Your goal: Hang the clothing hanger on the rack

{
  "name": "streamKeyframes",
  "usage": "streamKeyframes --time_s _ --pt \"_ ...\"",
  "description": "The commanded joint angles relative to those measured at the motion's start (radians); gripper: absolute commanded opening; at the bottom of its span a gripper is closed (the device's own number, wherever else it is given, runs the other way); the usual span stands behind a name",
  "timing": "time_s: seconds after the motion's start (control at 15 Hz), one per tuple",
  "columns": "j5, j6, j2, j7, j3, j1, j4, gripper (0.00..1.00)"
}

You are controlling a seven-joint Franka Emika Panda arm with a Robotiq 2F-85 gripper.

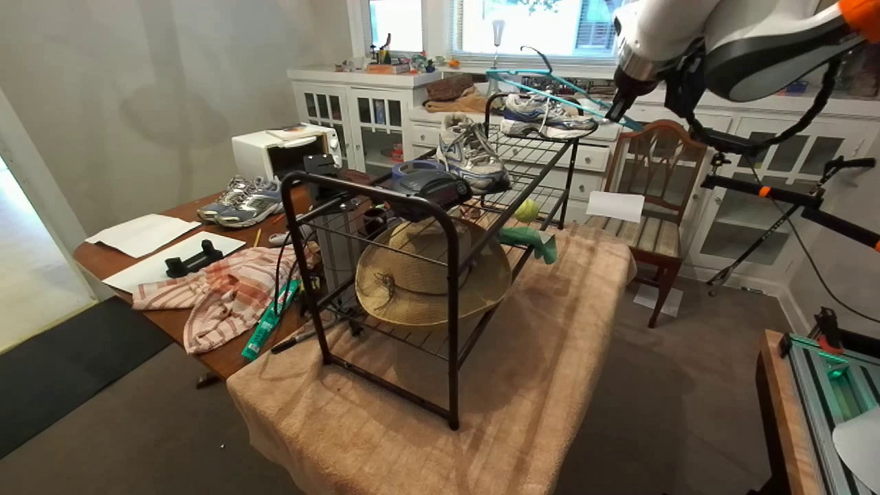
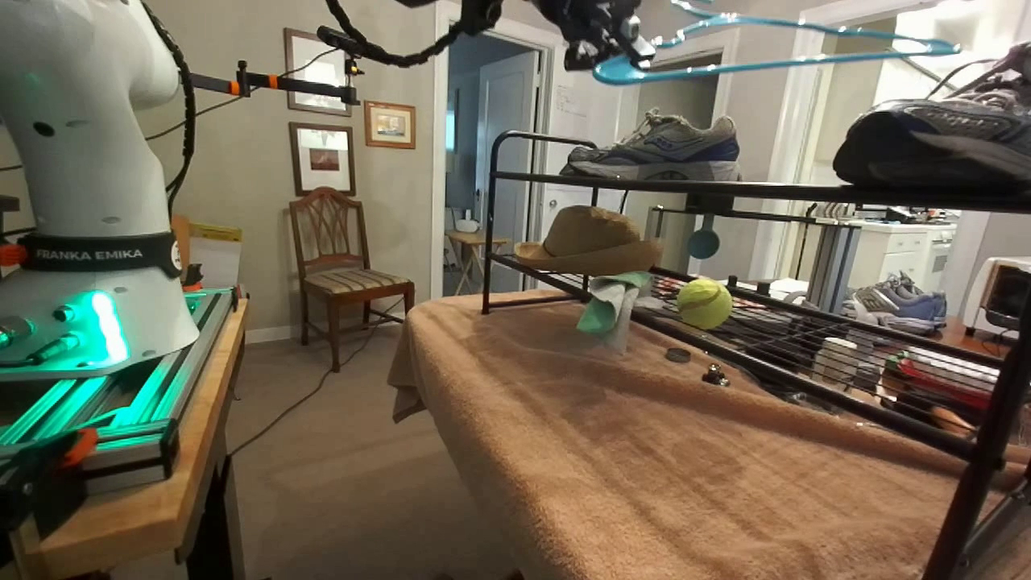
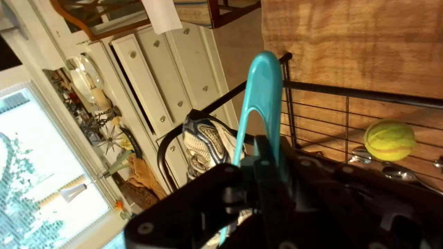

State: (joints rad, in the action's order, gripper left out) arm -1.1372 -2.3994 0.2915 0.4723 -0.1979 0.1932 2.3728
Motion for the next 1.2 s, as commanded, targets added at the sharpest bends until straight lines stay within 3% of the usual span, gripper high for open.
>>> streamKeyframes --time_s 0.0,0.47,1.13 --pt "0.222 0.093 0.169 -0.084 -0.009 0.007 0.013 0.02" --pt "0.509 0.340 0.238 -0.078 -0.012 0.100 -0.120 0.02" --pt "0.830 0.535 0.033 -0.115 -0.092 0.164 -0.290 0.02"
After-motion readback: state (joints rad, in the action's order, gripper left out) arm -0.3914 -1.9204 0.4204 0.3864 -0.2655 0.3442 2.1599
